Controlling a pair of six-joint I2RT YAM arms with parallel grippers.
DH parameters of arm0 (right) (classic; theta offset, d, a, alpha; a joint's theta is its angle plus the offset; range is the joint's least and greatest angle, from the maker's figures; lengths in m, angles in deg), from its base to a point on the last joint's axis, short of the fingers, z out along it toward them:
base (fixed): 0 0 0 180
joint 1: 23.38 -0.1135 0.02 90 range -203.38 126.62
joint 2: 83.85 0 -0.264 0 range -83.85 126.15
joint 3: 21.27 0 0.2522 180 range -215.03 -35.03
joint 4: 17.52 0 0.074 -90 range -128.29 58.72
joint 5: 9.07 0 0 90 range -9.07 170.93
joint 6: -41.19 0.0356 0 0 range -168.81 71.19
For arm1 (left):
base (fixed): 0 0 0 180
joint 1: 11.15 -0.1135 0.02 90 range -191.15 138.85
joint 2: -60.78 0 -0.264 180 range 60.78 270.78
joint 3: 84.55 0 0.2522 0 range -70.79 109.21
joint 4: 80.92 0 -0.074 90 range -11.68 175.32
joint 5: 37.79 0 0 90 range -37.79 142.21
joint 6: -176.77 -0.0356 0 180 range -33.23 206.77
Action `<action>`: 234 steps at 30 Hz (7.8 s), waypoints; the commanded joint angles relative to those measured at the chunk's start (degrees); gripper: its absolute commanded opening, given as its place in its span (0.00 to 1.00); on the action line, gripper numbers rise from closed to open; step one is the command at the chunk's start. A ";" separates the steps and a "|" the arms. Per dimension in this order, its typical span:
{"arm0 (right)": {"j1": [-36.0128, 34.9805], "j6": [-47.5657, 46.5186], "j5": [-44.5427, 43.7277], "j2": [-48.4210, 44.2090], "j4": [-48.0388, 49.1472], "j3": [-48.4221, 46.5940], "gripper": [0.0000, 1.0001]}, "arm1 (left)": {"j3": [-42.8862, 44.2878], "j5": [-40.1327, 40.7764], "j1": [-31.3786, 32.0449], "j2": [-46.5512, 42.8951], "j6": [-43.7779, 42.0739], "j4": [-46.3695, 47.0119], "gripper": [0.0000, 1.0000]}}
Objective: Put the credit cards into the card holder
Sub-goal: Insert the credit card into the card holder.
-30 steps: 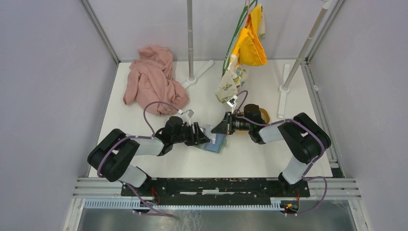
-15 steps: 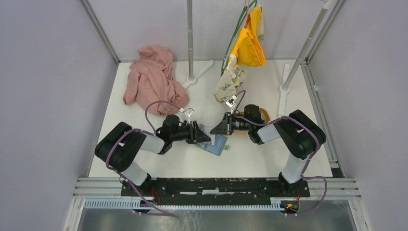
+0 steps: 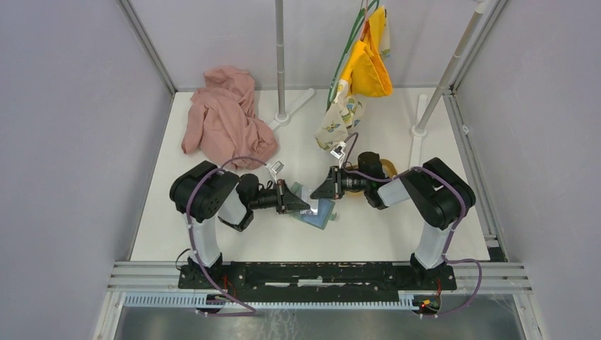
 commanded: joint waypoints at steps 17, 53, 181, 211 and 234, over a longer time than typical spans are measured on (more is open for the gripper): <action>-5.81 -75.84 -9.68 -14.92 -59.39 -15.05 0.59 | -2.43 10.71 -3.18 -9.03 -9.04 -10.78 0.02; -22.70 -93.50 -43.59 -17.59 -67.03 -11.18 0.52 | -0.98 23.28 3.21 -28.19 -20.05 -41.97 0.02; -19.11 -62.45 -23.62 -7.63 -40.06 -11.30 0.28 | -9.27 24.05 -3.70 -37.03 -13.51 -34.84 0.02; -21.22 -68.60 -24.04 -8.73 -47.91 -14.89 0.31 | -10.95 31.45 2.90 -21.92 -2.42 -11.65 0.02; -12.71 -79.44 -32.24 -7.87 -63.65 -21.05 0.45 | -16.03 28.67 3.54 -3.65 5.10 13.86 0.02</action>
